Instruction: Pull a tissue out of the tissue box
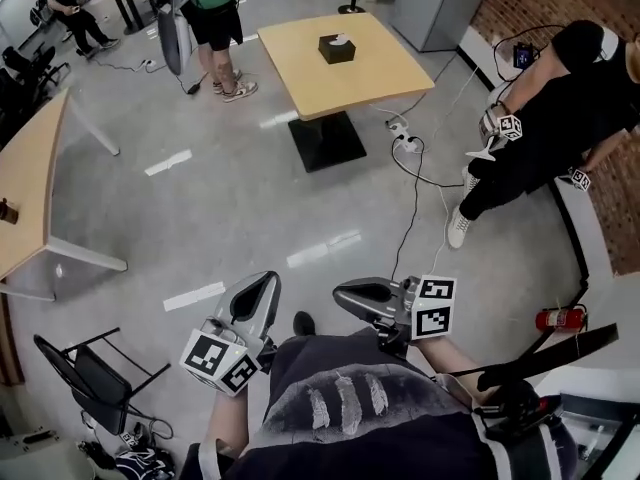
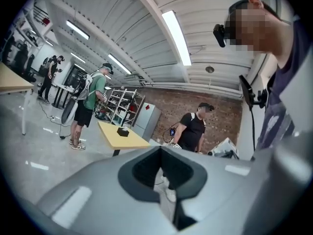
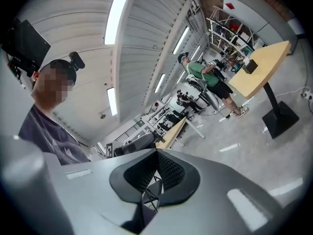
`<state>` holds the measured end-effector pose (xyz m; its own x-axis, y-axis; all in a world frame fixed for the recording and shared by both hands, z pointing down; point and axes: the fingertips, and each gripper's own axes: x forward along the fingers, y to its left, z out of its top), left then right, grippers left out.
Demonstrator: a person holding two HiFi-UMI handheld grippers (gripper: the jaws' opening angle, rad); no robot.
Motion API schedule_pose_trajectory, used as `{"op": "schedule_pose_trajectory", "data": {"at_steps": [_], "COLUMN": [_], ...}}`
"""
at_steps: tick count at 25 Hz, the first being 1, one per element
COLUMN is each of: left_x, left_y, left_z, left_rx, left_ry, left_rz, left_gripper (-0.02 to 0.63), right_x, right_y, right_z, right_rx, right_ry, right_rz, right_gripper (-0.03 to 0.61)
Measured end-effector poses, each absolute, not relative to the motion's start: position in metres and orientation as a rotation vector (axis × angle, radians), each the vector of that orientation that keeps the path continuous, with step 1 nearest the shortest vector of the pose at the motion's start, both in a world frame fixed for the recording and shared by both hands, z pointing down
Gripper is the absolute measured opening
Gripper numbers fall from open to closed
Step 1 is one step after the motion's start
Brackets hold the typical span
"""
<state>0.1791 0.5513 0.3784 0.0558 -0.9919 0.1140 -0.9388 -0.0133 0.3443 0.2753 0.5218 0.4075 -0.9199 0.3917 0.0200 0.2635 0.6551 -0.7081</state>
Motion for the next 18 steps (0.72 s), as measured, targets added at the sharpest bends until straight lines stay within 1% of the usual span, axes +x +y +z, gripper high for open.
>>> {"op": "schedule_pose_trajectory", "data": {"at_steps": [4,7,10,14,18], "left_x": [0.143,0.126,0.108,0.096,0.078], "left_y": [0.544,0.537,0.543,0.542,0.521], "left_z": [0.388,0.382,0.383,0.388,0.389], "left_rx": [2.057,2.082,2.025,1.991,1.948], "left_ry": [-1.994,-1.959,-1.966,-2.013,-2.044], "left_rz": [-0.070,-0.141,-0.213,-0.173,-0.134], "left_gripper": [0.000,0.000,0.000,0.000,0.000], "right_x": [0.242,0.221,0.202,0.185,0.160], "right_y": [0.521,0.522,0.525,0.508,0.490], "right_z": [0.405,0.409,0.406,0.412,0.412], "right_rx": [-0.522,-0.528,-0.578,-0.571,-0.678], "right_ry": [-2.668,-2.636,-2.619,-2.599,-2.581], "right_rz": [1.112,1.098,1.175,1.286,1.245], "right_gripper": [-0.008,-0.008,-0.008,-0.008,-0.008]}}
